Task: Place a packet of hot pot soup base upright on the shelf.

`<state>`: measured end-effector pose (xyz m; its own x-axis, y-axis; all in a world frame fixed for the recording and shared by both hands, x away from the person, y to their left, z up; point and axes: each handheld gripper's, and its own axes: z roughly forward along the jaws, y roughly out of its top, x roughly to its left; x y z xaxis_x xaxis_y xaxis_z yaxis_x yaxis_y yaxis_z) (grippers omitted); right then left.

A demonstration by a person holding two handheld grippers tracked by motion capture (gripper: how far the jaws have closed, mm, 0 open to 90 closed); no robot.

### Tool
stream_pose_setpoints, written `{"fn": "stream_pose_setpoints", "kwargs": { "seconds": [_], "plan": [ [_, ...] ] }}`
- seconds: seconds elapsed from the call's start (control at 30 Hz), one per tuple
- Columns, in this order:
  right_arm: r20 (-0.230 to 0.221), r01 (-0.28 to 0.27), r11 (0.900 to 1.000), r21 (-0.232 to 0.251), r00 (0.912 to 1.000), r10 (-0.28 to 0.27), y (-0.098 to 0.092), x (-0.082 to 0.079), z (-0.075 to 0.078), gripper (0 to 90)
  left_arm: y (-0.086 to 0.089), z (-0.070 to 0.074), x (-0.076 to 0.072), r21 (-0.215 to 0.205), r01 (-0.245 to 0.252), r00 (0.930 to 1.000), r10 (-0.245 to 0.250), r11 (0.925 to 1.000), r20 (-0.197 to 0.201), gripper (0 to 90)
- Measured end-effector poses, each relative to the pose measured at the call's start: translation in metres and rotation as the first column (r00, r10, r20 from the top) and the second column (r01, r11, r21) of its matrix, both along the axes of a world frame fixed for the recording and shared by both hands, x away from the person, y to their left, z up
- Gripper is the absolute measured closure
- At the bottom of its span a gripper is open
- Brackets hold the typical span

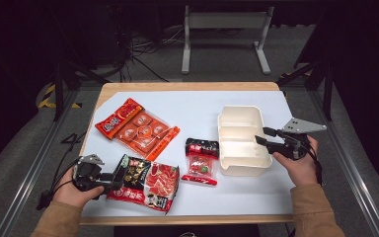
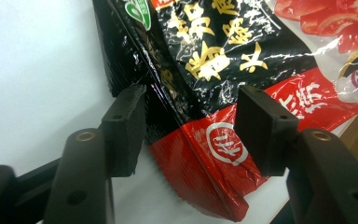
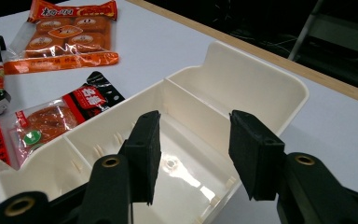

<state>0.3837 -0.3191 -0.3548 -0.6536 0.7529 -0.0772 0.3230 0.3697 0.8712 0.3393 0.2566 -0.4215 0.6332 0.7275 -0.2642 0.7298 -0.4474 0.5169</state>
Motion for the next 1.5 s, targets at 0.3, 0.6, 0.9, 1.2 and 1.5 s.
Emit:
{"fn": "stream_pose_setpoints", "kwargs": {
  "seconds": [0.3, 0.6, 0.9, 1.2, 1.5],
  "plan": [
    [-0.01, -0.001, 1.0, 0.004, 1.0, 0.001, 0.001, 0.0, -0.001, 53.3, -0.006, -0.011, 0.004, -0.004, -0.011, 0.9985, 0.011, 0.9999, -0.054, 55.7],
    [-0.019, 0.004, 1.0, 0.016, 0.9998, -0.003, 0.0, -0.001, -0.002, 56.2, -0.004, -0.009, 0.004, -0.024, -0.095, 0.9901, 0.092, 0.9952, -0.106, 73.3],
    [-0.019, 0.002, 1.0, 0.016, 0.9998, -0.002, -0.001, -0.001, -0.003, 58.2, -0.005, -0.002, 0.002, -0.06, -0.147, 0.9877, 0.143, 0.9873, -0.062, 85.0],
    [-0.026, 0.008, 1.0, 0.018, 0.9996, -0.007, -0.001, -0.001, -0.003, 57.5, -0.006, 0.014, 0.0, -0.128, -0.136, 0.9889, 0.143, 0.9824, 0.041, 86.8],
    [-0.034, 0.026, 1.0, 0.009, 0.9991, -0.025, 0.0, -0.002, -0.003, 55.5, -0.011, 0.045, -0.004, -0.171, -0.09, 0.9781, 0.12, 0.9811, 0.17, 87.9]
  ]
}}
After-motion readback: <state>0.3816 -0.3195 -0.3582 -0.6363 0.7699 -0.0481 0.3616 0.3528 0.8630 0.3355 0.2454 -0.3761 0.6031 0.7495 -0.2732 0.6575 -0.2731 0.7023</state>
